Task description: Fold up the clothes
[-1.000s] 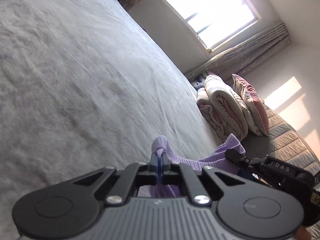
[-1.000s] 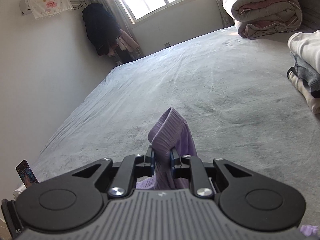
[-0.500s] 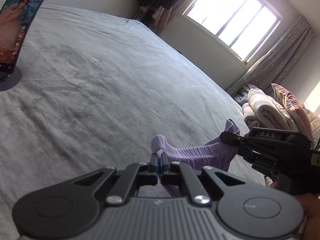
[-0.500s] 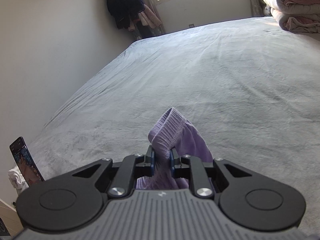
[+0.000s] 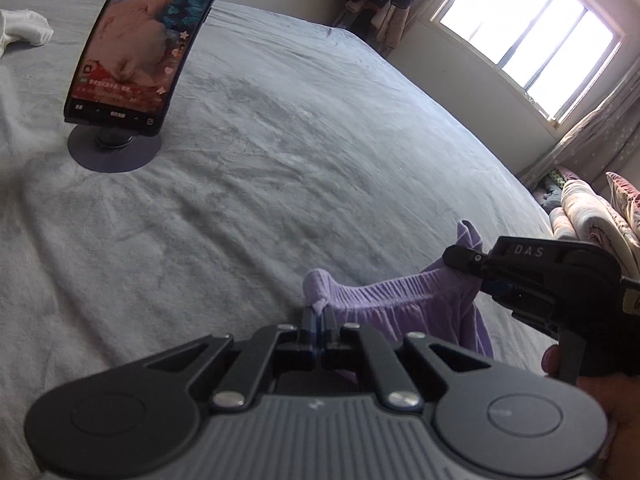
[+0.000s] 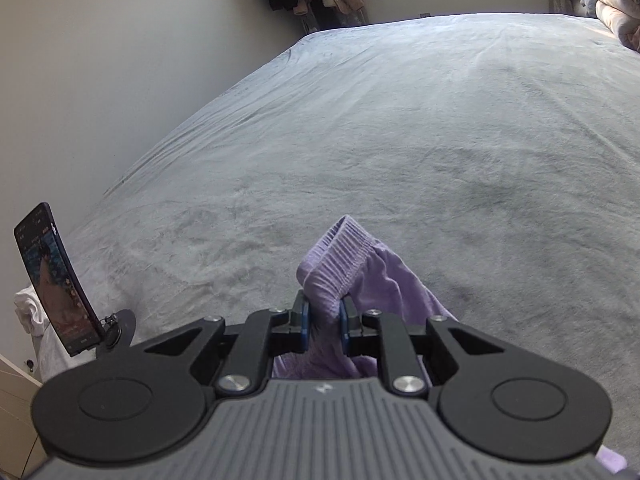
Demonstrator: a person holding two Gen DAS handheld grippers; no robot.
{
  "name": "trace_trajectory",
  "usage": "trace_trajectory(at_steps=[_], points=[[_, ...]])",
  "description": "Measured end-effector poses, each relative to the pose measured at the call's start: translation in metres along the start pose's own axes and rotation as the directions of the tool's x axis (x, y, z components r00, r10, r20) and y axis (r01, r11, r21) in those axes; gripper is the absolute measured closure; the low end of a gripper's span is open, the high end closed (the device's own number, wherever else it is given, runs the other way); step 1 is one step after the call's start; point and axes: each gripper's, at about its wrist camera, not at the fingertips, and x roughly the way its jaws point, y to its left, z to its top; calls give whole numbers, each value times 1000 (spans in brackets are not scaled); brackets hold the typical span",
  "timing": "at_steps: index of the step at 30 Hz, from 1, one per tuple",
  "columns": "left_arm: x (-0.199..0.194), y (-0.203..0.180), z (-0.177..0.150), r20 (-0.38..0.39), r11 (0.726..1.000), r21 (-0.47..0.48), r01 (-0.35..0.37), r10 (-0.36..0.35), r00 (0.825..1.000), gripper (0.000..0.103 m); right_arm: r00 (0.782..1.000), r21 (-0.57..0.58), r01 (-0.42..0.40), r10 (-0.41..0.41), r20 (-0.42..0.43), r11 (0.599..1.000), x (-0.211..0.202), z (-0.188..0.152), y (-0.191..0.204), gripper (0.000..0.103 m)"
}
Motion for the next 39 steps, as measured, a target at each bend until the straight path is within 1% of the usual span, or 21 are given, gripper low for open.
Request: trace_trajectory(at_steps=[4, 5, 8, 10, 11, 13, 14, 17, 19, 22, 26, 29, 35, 39], points=[[8, 6, -2, -54, 1000, -26, 2, -4, 999, 101, 999, -11, 33, -33, -17, 999, 12, -6, 5, 84], [9, 8, -2, -62, 999, -39, 7, -10, 998, 101, 999, -9, 43, -43, -18, 999, 14, -6, 5, 84], [7, 7, 0, -69, 999, -39, 18, -20, 997, 101, 998, -11, 56, -56, -26, 998, 17, -7, 5, 83], [6, 5, 1, -69, 999, -32, 19, -22, 997, 100, 998, -12, 58, -58, -30, 998, 16, -7, 5, 78], [6, 4, 1, -70, 1000, -27, 14, -16, 997, 100, 998, -12, 55, -55, -33, 998, 15, -6, 5, 74], [4, 1, 1, -65, 1000, -23, 11, -13, 998, 94, 998, -16, 42, -42, -35, 999, 8, -6, 6, 62], [3, 0, 2, -63, 1000, -20, 13, -14, 998, 92, 999, -21, 37, -37, -36, 999, 4, -7, 6, 60], [-3, -3, 5, -43, 1000, -5, 8, -8, 999, 84, 999, -44, 36, -37, -31, 998, -12, -7, 6, 59], [-9, -5, 7, -19, 1000, -1, -1, 1, 1000, 71, 999, -54, 45, -46, -27, 998, -23, -8, 5, 59], [-15, -6, 8, 6, 1000, 6, -10, 10, 1000, 70, 998, -53, 57, -59, -25, 997, -42, -11, -1, 58], [-20, -7, 6, 1, 999, 9, 36, -36, 999, 69, 997, -41, 71, -72, -22, 997, -67, -19, -12, 58], [-21, -14, 1, -14, 997, 40, 70, -69, 998, 69, 997, -25, 71, -71, -18, 997, -85, -27, -20, 58], [-14, -30, -10, -69, 986, 94, 139, -133, 989, 69, 997, -21, 68, -68, -24, 997, -110, -44, -24, 58], [-5, -37, -16, -109, 978, 112, 176, -164, 980, 70, 999, -23, 37, -37, -37, 999, -116, -59, -18, 58]])
